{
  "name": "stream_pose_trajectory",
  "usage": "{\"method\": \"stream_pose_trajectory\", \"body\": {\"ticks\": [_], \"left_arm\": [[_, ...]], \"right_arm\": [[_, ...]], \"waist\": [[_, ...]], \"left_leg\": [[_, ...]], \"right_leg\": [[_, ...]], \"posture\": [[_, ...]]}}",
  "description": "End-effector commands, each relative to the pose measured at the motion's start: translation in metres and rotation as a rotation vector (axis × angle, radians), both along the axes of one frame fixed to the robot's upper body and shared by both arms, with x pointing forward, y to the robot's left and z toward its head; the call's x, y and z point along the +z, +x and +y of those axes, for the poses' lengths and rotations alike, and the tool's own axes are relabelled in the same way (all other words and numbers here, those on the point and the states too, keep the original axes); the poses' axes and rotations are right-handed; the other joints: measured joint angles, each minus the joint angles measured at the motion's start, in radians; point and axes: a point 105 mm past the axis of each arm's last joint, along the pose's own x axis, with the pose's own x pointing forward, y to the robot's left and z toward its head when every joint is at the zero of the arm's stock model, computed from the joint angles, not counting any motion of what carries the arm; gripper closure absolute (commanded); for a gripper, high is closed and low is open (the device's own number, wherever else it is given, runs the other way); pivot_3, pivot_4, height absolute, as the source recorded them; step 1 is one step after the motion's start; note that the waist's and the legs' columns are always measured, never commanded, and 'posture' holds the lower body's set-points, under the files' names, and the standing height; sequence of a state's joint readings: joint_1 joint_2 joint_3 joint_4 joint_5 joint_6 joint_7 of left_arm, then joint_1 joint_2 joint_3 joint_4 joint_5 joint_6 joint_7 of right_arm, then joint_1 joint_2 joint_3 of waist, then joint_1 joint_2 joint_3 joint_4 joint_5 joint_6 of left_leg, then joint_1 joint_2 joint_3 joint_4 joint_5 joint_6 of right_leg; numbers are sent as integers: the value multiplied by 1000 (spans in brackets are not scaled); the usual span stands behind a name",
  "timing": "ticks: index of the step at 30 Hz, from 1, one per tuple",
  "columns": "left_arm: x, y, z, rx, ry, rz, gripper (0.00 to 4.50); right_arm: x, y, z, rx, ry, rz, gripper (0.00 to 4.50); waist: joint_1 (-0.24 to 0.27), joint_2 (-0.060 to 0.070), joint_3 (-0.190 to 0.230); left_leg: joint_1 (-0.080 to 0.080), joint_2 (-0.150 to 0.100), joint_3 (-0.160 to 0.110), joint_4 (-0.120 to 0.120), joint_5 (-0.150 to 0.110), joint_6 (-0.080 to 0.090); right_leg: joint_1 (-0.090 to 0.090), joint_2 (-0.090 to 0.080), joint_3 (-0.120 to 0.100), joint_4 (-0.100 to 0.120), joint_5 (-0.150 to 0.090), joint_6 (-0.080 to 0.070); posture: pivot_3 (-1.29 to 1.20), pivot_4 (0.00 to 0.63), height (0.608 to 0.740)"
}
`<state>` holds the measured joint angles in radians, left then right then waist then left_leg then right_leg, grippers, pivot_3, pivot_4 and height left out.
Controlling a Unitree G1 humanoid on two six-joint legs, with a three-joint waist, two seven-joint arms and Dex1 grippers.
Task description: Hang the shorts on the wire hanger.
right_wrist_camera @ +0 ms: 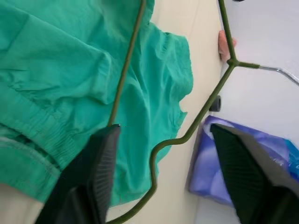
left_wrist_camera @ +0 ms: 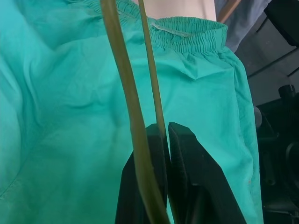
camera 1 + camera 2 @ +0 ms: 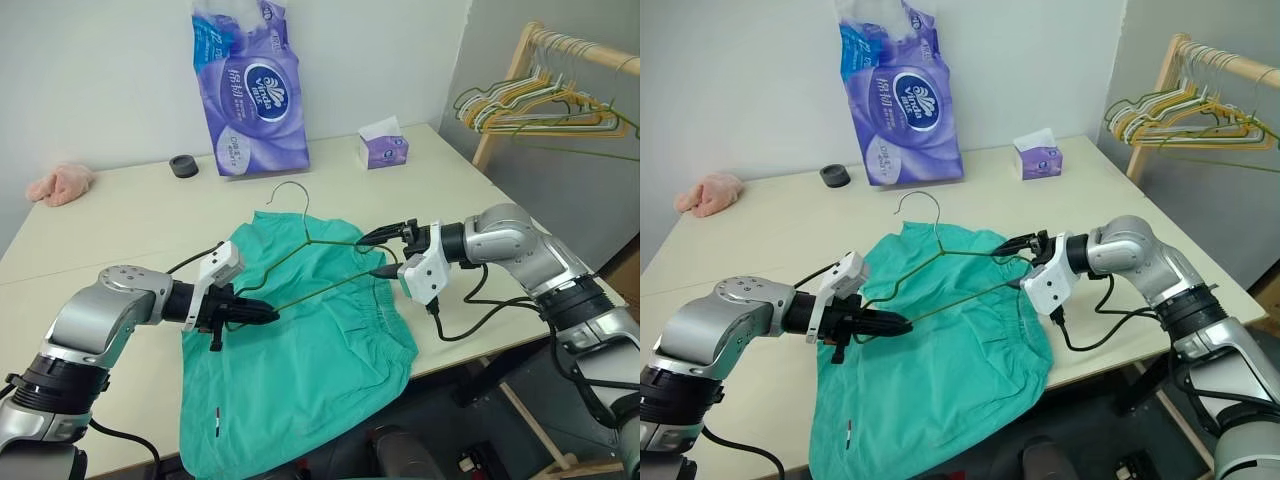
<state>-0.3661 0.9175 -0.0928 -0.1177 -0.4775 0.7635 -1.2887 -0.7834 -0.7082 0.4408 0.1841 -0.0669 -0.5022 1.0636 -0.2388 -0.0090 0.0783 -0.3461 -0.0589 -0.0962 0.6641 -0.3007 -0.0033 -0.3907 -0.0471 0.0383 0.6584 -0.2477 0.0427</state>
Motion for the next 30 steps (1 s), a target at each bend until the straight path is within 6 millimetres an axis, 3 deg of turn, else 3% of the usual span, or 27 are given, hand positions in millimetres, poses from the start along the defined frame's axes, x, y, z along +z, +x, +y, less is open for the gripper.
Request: {"method": "stream_pose_trajectory", "body": {"ticks": [1, 3, 8, 19, 23, 30], "left_arm": [[12, 2, -1, -81, 97, -159, 4500], [16, 2, 0, -123, 153, -226, 4500], [25, 5, -4, -170, 190, -303, 4500], [30, 4, -9, -199, 213, -340, 4500], [29, 3, -8, -200, 223, -342, 4500], [32, 3, -11, -209, 218, -351, 4500]], "right_arm": [[26, -2, -12, -157, 103, 290, 8], [24, -5, -23, -251, 69, 453, 8], [8, -9, -27, -333, -23, 579, 8], [-20, 7, -8, -381, -106, 660, 8], [-24, 5, -6, -385, -130, 701, 872], [-33, 6, 0, -412, -158, 710, 3161]], "waist": [[5, 0, 0], [14, 0, 0], [27, 1, 0], [31, 1, 0], [37, 1, 0], [42, 1, 0]], "left_leg": [[0, 0, 0, 0, 0, 0], [0, 0, 0, 0, 0, 0], [0, 0, 0, 0, 0, 0], [-1, 0, 0, 0, 0, 0], [-1, 0, 0, 0, 0, 0], [-1, 0, 0, 0, 0, 0]], "right_leg": [[0, 0, 0, 0, 0, 0], [0, -1, 0, 0, 0, 0], [0, -1, -1, -1, 0, 0], [-1, -1, -2, 0, 0, 0], [-1, -1, -2, 0, 0, 0], [-1, -1, -2, 0, 0, 0]], "posture": [[-246, 55, 740], [-247, 54, 740], [-245, 50, 740], [-225, 46, 740], [-220, 45, 740], [-224, 43, 740]]}}
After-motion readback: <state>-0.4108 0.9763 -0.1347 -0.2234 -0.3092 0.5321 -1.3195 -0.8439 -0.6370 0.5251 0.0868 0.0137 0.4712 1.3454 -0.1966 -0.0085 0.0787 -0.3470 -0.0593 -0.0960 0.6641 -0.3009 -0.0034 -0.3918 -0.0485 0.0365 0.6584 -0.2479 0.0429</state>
